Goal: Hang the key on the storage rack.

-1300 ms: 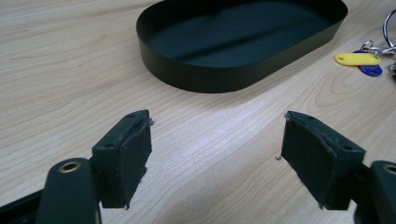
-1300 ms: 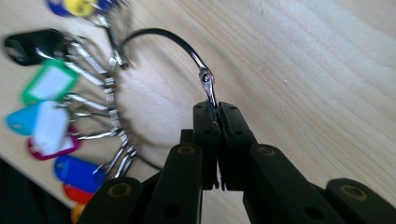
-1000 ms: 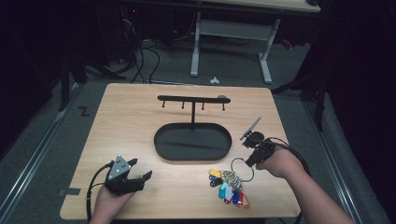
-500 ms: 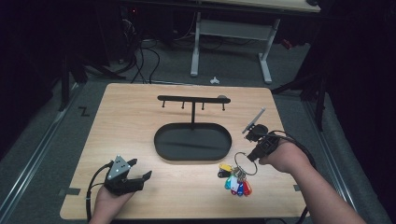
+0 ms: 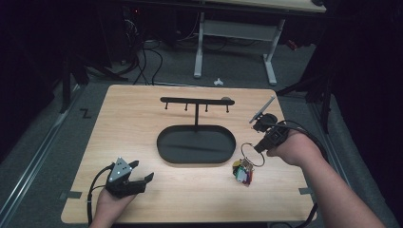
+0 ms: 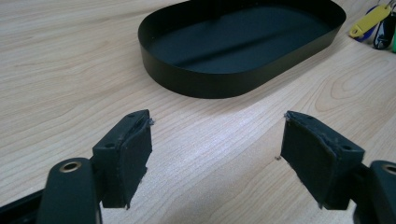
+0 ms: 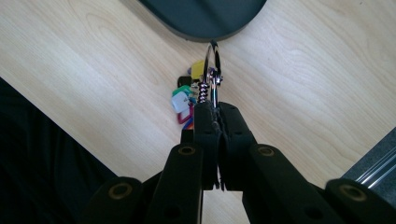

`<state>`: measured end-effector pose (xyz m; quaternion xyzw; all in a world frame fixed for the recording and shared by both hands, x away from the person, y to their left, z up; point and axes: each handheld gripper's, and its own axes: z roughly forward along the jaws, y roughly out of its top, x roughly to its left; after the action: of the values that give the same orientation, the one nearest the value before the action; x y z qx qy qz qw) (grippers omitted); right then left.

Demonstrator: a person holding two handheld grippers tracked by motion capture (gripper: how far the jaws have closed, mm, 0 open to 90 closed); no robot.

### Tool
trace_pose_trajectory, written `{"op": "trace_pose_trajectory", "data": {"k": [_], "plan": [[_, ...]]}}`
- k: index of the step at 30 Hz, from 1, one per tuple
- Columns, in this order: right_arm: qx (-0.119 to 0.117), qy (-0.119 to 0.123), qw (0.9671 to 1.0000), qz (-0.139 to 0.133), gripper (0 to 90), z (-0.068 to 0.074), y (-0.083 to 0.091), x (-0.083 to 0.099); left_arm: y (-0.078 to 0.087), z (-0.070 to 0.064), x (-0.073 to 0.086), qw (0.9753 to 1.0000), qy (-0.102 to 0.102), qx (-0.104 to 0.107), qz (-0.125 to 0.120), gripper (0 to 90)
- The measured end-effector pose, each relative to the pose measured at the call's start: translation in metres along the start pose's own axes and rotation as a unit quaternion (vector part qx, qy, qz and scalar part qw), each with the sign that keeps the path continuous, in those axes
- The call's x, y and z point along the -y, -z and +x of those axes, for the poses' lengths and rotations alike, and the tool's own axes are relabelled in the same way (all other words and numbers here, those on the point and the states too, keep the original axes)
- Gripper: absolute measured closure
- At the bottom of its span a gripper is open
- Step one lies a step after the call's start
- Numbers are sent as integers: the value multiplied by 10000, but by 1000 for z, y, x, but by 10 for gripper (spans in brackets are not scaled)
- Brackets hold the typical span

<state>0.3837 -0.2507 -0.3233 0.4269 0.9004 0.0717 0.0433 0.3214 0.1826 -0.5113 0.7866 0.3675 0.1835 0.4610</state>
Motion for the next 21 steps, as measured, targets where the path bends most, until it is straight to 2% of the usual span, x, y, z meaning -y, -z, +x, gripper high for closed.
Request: {"op": "trace_pose_trajectory", "data": {"k": [10,11,13,21], "plan": [[100,24,9997,-211,875,-2,24,-10,4,3,1,10000,64,-30,-49,252],[117,-45,9997,-202,875,-2,26,-10,4,3,1,10000,64,-30,-49,252],[130,39,9996,-238,875,-3,28,-11,3,3,1,10000,67,-27,-33,252],[220,23,9994,-257,875,-6,33,-19,1,5,0,10000,59,-14,-15,256]]}}
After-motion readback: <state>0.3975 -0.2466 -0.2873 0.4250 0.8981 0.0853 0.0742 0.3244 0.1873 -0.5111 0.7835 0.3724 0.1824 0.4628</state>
